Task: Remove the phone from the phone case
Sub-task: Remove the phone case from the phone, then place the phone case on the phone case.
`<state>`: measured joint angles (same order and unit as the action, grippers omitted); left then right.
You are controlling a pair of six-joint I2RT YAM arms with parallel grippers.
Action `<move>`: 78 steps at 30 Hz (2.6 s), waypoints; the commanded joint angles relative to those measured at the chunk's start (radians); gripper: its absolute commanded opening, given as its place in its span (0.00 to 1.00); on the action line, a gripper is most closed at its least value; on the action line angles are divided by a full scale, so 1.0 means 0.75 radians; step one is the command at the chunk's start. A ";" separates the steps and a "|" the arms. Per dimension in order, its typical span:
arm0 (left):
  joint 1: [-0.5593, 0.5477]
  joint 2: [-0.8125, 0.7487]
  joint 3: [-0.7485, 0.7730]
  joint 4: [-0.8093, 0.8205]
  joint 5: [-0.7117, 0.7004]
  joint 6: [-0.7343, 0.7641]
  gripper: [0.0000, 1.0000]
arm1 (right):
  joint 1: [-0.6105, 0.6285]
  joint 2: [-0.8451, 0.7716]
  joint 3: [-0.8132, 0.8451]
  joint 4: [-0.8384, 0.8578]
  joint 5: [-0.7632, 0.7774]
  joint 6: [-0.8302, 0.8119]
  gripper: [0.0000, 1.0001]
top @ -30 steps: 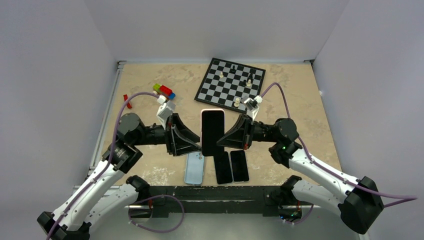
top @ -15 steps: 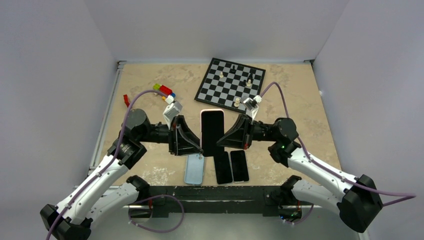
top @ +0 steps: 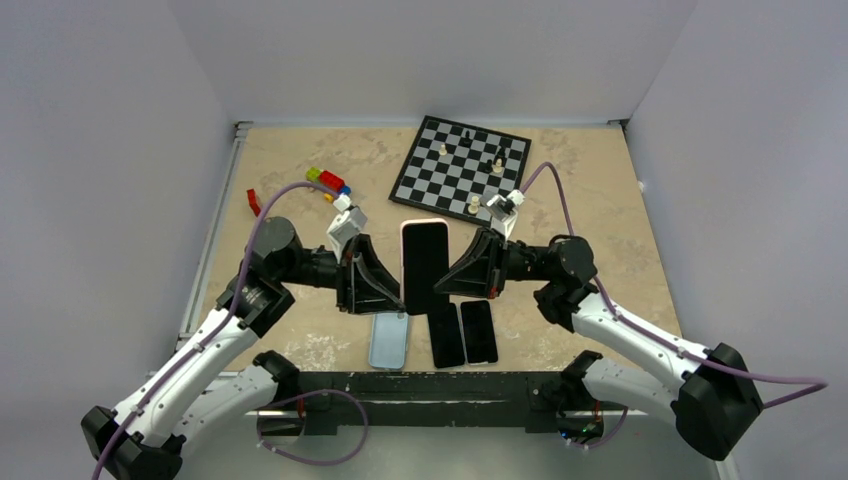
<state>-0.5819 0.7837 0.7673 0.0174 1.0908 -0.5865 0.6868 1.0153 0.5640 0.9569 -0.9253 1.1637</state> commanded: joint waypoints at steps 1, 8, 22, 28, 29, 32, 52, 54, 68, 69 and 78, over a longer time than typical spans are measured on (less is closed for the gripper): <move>0.008 0.012 0.026 -0.001 -0.004 0.069 0.34 | 0.001 -0.009 0.010 0.175 -0.010 0.037 0.00; 0.009 0.034 0.046 -0.019 -0.032 0.100 0.22 | 0.005 0.001 -0.008 0.257 -0.035 0.074 0.00; 0.006 0.073 0.121 -0.118 -0.247 0.042 0.31 | 0.021 0.020 -0.014 0.262 -0.023 0.071 0.00; -0.014 0.045 0.140 -0.133 -0.467 -0.039 0.35 | 0.035 0.053 -0.007 0.264 0.024 0.066 0.00; -0.016 0.033 0.138 -0.134 -0.500 -0.046 0.35 | 0.038 0.058 -0.006 0.264 0.031 0.065 0.00; -0.030 0.003 0.144 -0.151 -0.592 -0.048 0.34 | 0.045 0.070 0.003 0.252 0.050 0.055 0.00; -0.038 0.082 0.303 -0.808 -1.374 0.032 0.00 | 0.070 0.032 0.008 0.098 0.092 -0.033 0.00; -0.036 0.069 0.277 -0.834 -1.390 0.028 0.00 | 0.070 -0.003 0.013 0.021 0.105 -0.075 0.00; -0.213 -0.122 -0.257 -0.786 -1.255 -0.233 0.00 | 0.012 -0.136 0.079 -0.342 0.178 -0.282 0.00; -0.235 -0.129 -0.287 -0.770 -1.285 -0.253 0.00 | 0.011 -0.127 0.078 -0.325 0.173 -0.274 0.00; -0.301 -0.095 -0.498 -0.542 -1.314 -0.332 0.00 | 0.003 -0.114 0.053 -0.289 0.162 -0.241 0.00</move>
<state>-0.7929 0.6998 0.4301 -0.5137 0.1265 -0.7887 0.6971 0.9508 0.5758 0.6582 -0.8043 0.9745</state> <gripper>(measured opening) 0.173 0.059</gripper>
